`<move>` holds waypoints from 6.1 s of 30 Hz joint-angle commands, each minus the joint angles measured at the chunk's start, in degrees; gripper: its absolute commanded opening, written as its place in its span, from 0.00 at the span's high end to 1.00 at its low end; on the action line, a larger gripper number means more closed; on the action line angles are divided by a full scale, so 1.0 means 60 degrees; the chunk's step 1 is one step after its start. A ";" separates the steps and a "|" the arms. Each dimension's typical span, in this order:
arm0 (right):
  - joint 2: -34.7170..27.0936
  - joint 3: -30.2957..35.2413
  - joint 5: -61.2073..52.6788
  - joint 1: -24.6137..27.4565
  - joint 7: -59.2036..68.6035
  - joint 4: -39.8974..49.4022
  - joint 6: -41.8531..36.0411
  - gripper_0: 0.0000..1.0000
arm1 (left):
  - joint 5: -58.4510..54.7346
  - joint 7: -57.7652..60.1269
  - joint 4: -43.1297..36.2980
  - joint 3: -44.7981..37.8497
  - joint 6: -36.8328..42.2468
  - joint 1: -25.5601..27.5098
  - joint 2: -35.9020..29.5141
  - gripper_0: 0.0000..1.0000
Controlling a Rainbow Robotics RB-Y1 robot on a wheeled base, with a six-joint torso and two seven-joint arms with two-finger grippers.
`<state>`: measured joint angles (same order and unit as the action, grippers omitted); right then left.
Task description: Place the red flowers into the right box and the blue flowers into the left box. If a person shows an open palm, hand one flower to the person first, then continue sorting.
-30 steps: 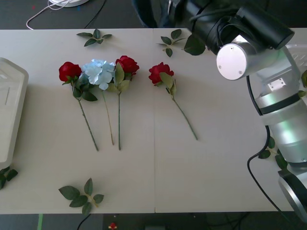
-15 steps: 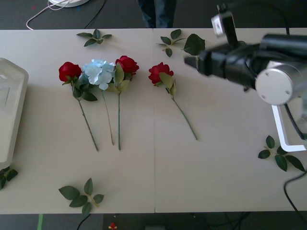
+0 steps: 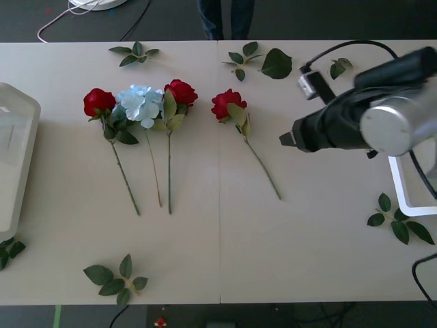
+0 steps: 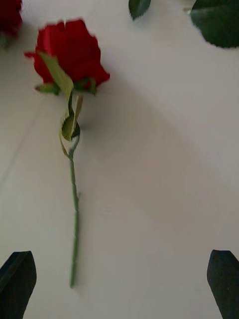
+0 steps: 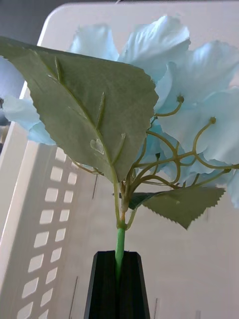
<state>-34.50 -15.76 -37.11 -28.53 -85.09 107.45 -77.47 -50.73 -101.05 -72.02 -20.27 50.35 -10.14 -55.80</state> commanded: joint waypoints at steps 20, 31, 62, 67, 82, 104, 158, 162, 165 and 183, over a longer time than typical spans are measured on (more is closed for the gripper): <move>0.3098 -0.2339 0.1747 -0.3537 0.0252 -0.6014 0.2057 0.00 | 0.0047 0.0422 0.1032 0.1108 -0.1712 0.0137 -0.0017 0.00; 0.4079 -0.2485 0.1938 -0.4694 -0.0041 -0.9119 0.3815 0.00 | -0.0026 0.0422 0.0183 0.0258 0.0427 -0.0478 -0.0031 0.00; 0.4504 -0.2749 0.1674 -0.5309 -0.0129 -1.1199 0.5221 1.00 | -0.0963 0.8053 -0.3040 0.5619 0.2214 -0.3364 0.0232 0.00; 0.4504 -0.2749 0.1615 -0.5309 -0.0129 -1.1199 0.5221 1.00 | -0.0861 0.8815 -0.2791 0.7509 0.1423 -0.4082 0.0437 0.00; 0.3362 -0.1826 0.1322 -0.5133 0.0061 -0.8929 0.3624 1.00 | -0.0787 0.9738 -0.0447 1.0937 0.0148 -0.6352 0.1682 0.00; 0.0197 0.1001 0.0253 -0.1120 0.0252 -0.2030 0.3434 1.00 | -0.1007 1.0177 -0.1282 1.0395 0.0588 -0.6601 0.1184 0.00; 0.2527 -0.0815 0.0517 -0.4987 -0.0686 -0.5692 1.4200 1.00 | -0.0831 1.0016 -0.1853 0.9237 0.2975 -0.6601 0.0891 0.00; 0.2527 -0.0874 0.0531 -0.4972 -0.0701 -0.5692 1.4200 1.00 | -0.0831 1.0016 -0.1853 0.9237 0.2975 -0.6601 0.0891 0.00; 0.2541 -0.0874 0.0531 -0.4972 -0.0701 -0.5692 1.4200 1.00 | -0.0831 1.0016 -0.1853 0.9237 0.2975 -0.6601 0.0891 0.00; 0.2541 -0.0918 0.0473 -0.4972 -0.0657 -0.5692 1.4200 0.00 | -0.0831 1.0016 -0.1853 0.9237 0.2975 -0.6601 0.0891 0.00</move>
<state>-20.92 -20.65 -34.46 -54.98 -88.26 72.63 6.99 -56.15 -42.95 -81.79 36.48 67.76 -46.99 -47.96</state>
